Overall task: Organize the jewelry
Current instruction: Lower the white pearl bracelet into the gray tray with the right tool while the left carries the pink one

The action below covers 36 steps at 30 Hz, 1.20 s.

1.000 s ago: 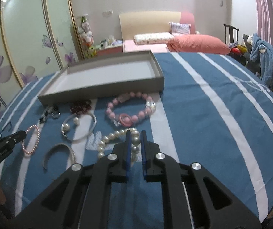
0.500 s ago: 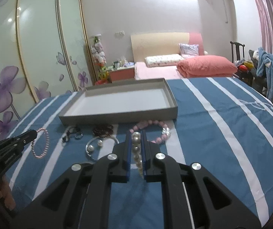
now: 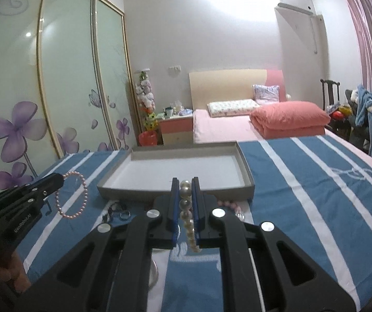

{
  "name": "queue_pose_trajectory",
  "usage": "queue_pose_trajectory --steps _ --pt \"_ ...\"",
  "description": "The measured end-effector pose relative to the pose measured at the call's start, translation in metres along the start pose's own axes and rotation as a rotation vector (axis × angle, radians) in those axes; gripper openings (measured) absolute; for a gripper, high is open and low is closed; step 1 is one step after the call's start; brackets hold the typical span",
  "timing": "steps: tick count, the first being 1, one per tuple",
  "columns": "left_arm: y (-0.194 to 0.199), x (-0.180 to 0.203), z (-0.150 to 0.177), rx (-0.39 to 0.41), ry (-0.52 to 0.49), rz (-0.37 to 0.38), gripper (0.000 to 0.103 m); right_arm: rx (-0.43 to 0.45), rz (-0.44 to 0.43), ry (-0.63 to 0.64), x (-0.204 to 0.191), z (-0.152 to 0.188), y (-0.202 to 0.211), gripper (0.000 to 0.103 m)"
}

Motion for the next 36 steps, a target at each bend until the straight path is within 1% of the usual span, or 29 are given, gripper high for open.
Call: queue_pose_trajectory --steps 4,9,12,16,20,25,29,36 --pt "-0.006 0.0 -0.009 0.02 -0.01 -0.001 0.006 0.033 0.002 0.014 -0.003 -0.011 -0.001 0.01" --pt "-0.019 -0.001 -0.021 0.019 -0.003 0.003 0.006 0.075 0.005 0.028 -0.005 -0.029 -0.01 0.01" --pt "-0.029 -0.003 -0.029 0.026 0.011 0.007 0.006 0.092 0.004 0.033 -0.004 -0.042 -0.023 0.01" --pt "-0.05 -0.005 -0.038 0.028 0.01 0.003 0.006 0.09 0.005 0.023 -0.002 -0.055 -0.044 0.01" --pt "-0.078 -0.005 -0.043 0.003 0.017 0.012 0.006 0.07 0.005 0.013 0.002 -0.063 -0.072 0.01" --pt "-0.112 -0.007 -0.042 -0.026 0.037 0.02 0.006 0.014 0.009 -0.016 0.011 -0.065 -0.12 0.01" --pt "-0.132 -0.005 -0.041 -0.04 0.026 0.019 0.006 -0.045 0.01 -0.038 0.02 -0.061 -0.155 0.01" --pt "-0.155 -0.006 -0.045 -0.059 0.029 0.045 0.006 -0.101 0.005 -0.064 0.02 -0.064 -0.196 0.01"
Point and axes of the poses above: each gripper's, at about its wrist camera, not at the fingertips, and y roughly against the way its jaws point, x to its right, z to its underside, the point moved 3 cm from there along -y, roughly the way its jaws point, and after that the axes turned 3 degrees about -y, right-handed, at the moved point
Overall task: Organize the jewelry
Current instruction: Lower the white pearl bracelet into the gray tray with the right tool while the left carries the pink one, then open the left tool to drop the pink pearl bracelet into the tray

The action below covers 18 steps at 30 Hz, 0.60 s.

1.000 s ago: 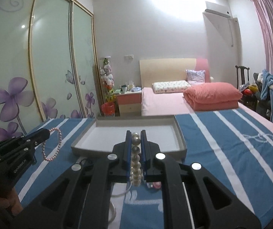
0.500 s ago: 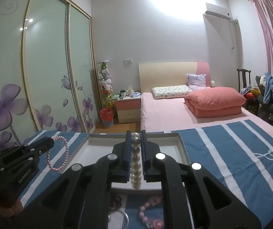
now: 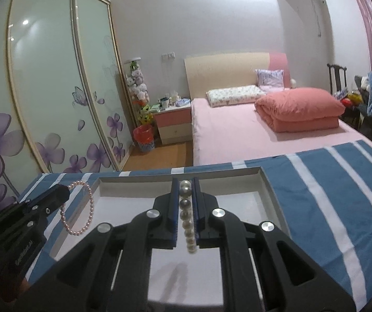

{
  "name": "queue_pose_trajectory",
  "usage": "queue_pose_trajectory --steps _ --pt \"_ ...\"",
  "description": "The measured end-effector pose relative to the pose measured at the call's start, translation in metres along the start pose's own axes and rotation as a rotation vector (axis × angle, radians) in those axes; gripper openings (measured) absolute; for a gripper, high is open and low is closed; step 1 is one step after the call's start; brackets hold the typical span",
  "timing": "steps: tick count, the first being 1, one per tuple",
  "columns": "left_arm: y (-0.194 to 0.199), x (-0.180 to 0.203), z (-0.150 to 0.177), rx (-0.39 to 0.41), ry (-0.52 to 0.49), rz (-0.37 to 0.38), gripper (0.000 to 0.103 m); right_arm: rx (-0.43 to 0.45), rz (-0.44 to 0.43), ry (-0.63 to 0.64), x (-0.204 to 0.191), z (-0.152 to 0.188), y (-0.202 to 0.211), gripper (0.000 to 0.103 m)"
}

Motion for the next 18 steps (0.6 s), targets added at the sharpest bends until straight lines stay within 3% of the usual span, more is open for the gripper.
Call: queue_pose_trajectory --steps 6,9,18 --pt "-0.024 -0.004 -0.003 -0.041 0.02 -0.005 0.007 -0.076 0.004 -0.042 0.005 -0.002 -0.025 0.013" --pt "-0.024 -0.009 -0.001 -0.048 0.032 -0.009 0.007 -0.06 0.007 -0.037 0.008 -0.001 -0.016 0.022" --pt "-0.002 -0.032 -0.004 -0.042 0.068 -0.038 0.007 -0.027 0.007 -0.045 0.016 0.0 0.015 0.022"
Point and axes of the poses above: each gripper's, at about its wrist camera, not at the fingertips, and y roughly against the way its jaws point, x to its right, z to its underside, the point moved 3 cm from there along -y, roughly the way its jaws point, and after that the axes turned 3 degrees about -y, right-handed, at the moved point
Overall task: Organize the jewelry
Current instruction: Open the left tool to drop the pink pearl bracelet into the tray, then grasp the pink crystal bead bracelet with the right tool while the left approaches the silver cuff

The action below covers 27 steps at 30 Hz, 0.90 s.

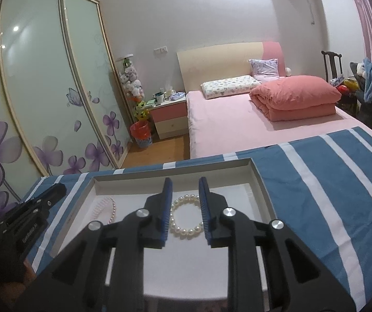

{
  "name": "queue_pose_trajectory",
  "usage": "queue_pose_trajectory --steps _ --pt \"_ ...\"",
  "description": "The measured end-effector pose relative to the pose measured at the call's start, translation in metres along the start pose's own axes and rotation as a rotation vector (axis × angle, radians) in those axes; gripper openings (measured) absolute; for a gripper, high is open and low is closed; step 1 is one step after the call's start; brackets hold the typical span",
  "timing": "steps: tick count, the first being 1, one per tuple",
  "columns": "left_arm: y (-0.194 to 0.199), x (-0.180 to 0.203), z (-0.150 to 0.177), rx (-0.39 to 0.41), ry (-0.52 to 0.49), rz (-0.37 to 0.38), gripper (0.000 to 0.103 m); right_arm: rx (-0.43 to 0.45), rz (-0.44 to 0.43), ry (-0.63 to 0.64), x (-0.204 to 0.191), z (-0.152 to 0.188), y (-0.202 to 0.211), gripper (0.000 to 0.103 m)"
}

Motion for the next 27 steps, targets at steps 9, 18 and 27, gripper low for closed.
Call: queue_pose_trajectory --steps 9,18,27 --pt "0.051 -0.016 0.028 -0.024 0.025 0.005 0.007 -0.003 0.002 0.036 0.008 0.027 0.054 0.022" --pt "0.084 -0.004 0.068 -0.085 0.022 0.06 0.022 -0.088 0.018 0.057 0.021 0.077 0.084 0.022" --pt "0.103 0.038 0.092 -0.1 -0.07 0.162 0.06 -0.101 0.055 -0.004 0.045 0.09 0.093 0.022"
Point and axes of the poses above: each gripper's, at about its wrist camera, not at the fingertips, and y roughly against the way its jaws point, x to its right, z to its underside, the point moved 3 cm from there along -y, roughly the way its jaws point, and after that the axes turned 3 degrees about -y, right-handed, at the moved point
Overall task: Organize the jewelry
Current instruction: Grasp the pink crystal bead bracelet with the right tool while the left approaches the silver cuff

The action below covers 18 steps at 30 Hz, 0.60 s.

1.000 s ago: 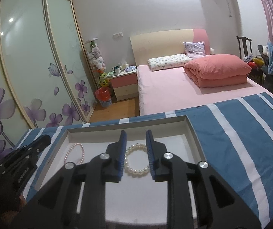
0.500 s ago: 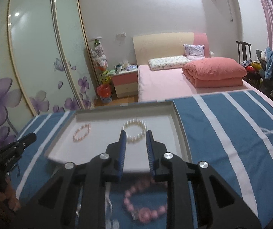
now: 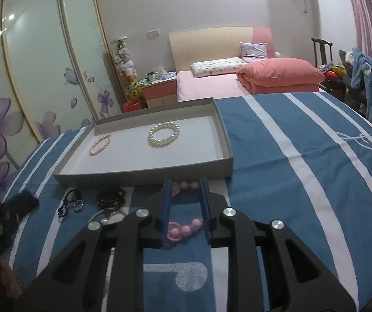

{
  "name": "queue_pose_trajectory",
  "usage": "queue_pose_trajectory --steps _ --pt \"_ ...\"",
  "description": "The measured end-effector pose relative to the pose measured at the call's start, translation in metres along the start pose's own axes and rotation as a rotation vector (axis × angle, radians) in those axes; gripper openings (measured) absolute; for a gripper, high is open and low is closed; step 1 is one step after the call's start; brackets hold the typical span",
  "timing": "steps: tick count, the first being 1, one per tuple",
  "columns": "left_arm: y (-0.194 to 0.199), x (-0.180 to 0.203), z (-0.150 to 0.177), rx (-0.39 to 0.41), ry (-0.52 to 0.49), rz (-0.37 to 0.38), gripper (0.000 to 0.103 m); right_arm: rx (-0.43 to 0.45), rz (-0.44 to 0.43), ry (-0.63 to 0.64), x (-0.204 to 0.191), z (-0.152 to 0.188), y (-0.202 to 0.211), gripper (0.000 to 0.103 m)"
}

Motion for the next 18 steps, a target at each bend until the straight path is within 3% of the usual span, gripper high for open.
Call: queue_pose_trajectory --steps 7,18 --pt "-0.015 0.044 0.022 -0.126 -0.091 0.124 0.084 0.012 0.005 0.003 0.0 0.001 0.003 0.022" --pt "-0.031 0.065 0.044 -0.264 -0.218 0.072 0.091 0.015 0.007 -0.008 0.002 0.003 0.005 0.022"
Point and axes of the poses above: each gripper's, at about its wrist camera, not at the fingertips, and y roughly against the way its jaws point, x to its right, z to its underside, the point moved 3 cm from there along -y, roughly the way its jaws point, and after that the axes turned 3 degrees about -y, right-handed, at the moved point
